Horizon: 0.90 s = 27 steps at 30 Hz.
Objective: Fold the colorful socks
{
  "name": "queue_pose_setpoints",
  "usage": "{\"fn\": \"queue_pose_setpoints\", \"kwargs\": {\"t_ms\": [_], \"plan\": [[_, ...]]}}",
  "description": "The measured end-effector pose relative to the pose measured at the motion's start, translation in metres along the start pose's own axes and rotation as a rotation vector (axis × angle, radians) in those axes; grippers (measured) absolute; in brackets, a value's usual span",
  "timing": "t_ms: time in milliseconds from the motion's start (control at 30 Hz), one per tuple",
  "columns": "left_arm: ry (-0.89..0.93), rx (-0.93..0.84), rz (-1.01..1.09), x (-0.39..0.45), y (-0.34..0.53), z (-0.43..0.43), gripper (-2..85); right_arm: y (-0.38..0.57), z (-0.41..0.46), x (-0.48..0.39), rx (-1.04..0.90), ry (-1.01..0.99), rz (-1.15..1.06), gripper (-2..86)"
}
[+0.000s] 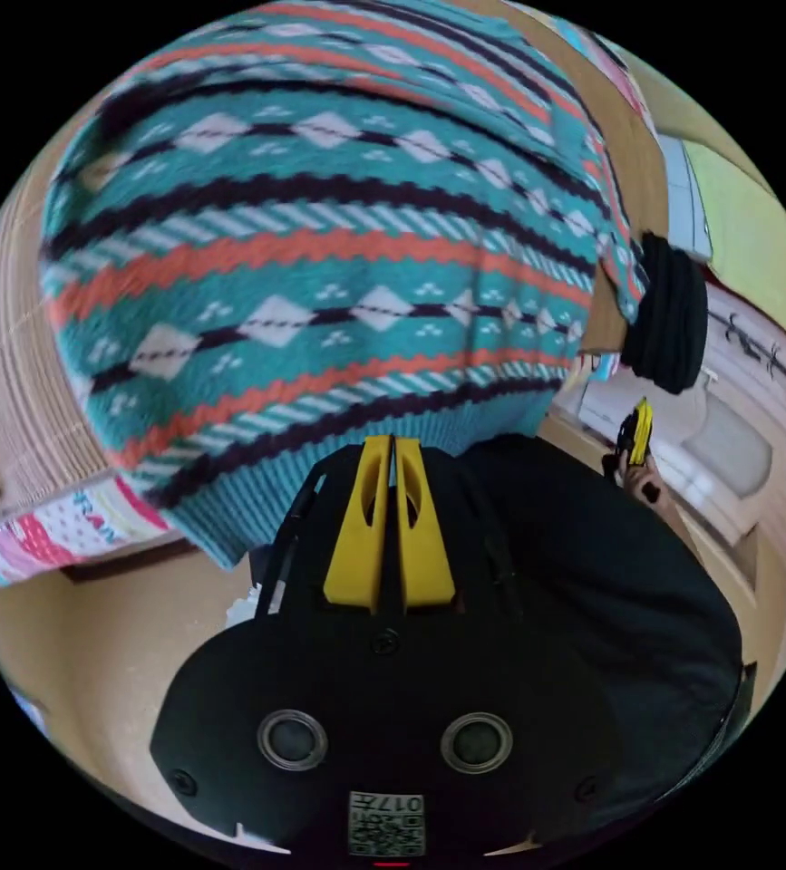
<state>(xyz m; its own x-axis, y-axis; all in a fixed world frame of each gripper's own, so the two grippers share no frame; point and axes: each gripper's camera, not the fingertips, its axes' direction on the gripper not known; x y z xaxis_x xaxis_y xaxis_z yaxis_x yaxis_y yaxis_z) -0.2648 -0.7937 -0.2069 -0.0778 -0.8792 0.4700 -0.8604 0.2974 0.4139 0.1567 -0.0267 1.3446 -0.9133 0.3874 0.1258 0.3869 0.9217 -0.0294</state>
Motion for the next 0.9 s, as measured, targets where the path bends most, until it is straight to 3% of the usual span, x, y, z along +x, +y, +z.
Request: {"fn": "queue_pose_setpoints", "kwargs": {"t_ms": [133, 300, 400, 600, 900], "plan": [[0.349, 0.159, -0.215, -0.066, 0.064, 0.01, -0.9, -0.018, -0.001, -0.01, 0.045, -0.053, 0.002, 2.0], [0.927, 0.739, -0.698, -0.148, 0.217, 0.056, -1.0, -0.042, 0.006, -0.023, 0.159, -0.192, -0.018, 4.5], [1.081, 0.931, -0.943, -0.147, 0.294, 0.105, -1.0, -0.059, 0.015, -0.035, 0.177, -0.132, -0.005, 7.7], [1.217, 1.188, -1.179, -0.113, 0.39, 0.159, -0.9, -0.089, 0.037, -0.055, 0.173, 0.087, 0.05, 13.9], [1.163, 1.244, -1.108, -0.091, 0.417, 0.155, -1.0, -0.096, 0.036, -0.047, 0.293, 0.071, 0.193, 10.3]]}}
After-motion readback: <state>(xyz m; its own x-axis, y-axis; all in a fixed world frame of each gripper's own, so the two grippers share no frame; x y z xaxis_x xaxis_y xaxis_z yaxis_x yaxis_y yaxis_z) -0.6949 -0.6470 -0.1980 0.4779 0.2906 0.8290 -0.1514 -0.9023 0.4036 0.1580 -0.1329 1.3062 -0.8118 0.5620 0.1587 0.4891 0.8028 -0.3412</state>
